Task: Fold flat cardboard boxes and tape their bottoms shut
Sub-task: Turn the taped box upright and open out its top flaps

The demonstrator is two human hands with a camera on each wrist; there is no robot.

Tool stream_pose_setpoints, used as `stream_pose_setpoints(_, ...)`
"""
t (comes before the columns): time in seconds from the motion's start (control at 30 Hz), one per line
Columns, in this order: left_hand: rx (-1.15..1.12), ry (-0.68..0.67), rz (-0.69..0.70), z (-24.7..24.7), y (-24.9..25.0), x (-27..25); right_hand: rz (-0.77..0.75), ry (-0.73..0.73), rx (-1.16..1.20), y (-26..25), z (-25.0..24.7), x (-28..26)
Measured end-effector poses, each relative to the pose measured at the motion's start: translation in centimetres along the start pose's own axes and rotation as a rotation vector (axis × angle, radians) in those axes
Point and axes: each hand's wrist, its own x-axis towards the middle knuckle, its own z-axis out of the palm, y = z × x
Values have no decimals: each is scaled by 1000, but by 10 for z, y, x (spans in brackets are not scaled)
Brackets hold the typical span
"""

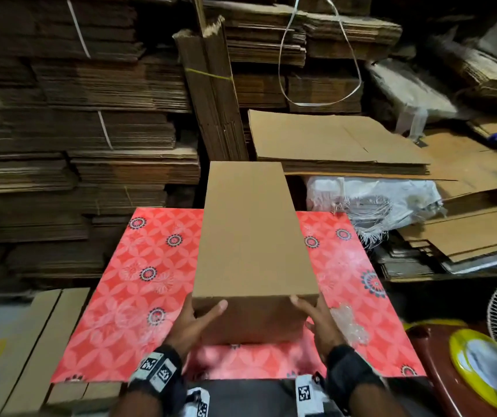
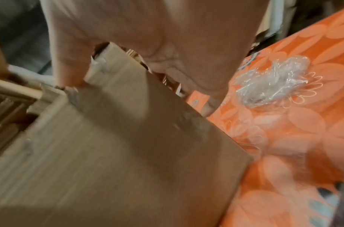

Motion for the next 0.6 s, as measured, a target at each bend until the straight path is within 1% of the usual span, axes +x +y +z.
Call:
stream_pose_setpoints(0.07,2,42,-6,6,-2,-1,23,-72,-16,15,-9,11)
stream_pose_setpoints(0.17,15,36,-12,7,-3,-3,62,-151,-73,27,-16,17)
stream_pose_setpoints(0.2,19,39,-25,7,-1,-4,60,-163,-84,26,-17,15)
stream_pose_setpoints(0.27,27,22,-37,11,6,-6,24,-137,-128,10,-17,9)
stream_pose_setpoints(0.33,3,-15,-66,17,11,-6,-89,-103,-184,-13,-18,4)
stream_pose_setpoints(0.4,-139,-40,-117,27,7,-5,-259,-32,-352,-36,-19,2)
stream_pose_setpoints(0.43,-229,-20,-146,33,1,-3,-363,6,-487,-48,-18,0)
stream_pose_setpoints(0.5,-428,63,-251,51,-13,-1,-598,3,-803,-71,-11,-1)
stream_pose_setpoints(0.53,-527,103,-302,58,-20,0,-669,-19,-971,-83,-3,-2)
stream_pose_setpoints(0.6,-630,171,-361,70,-36,3,-720,-78,-1239,-99,18,-2)
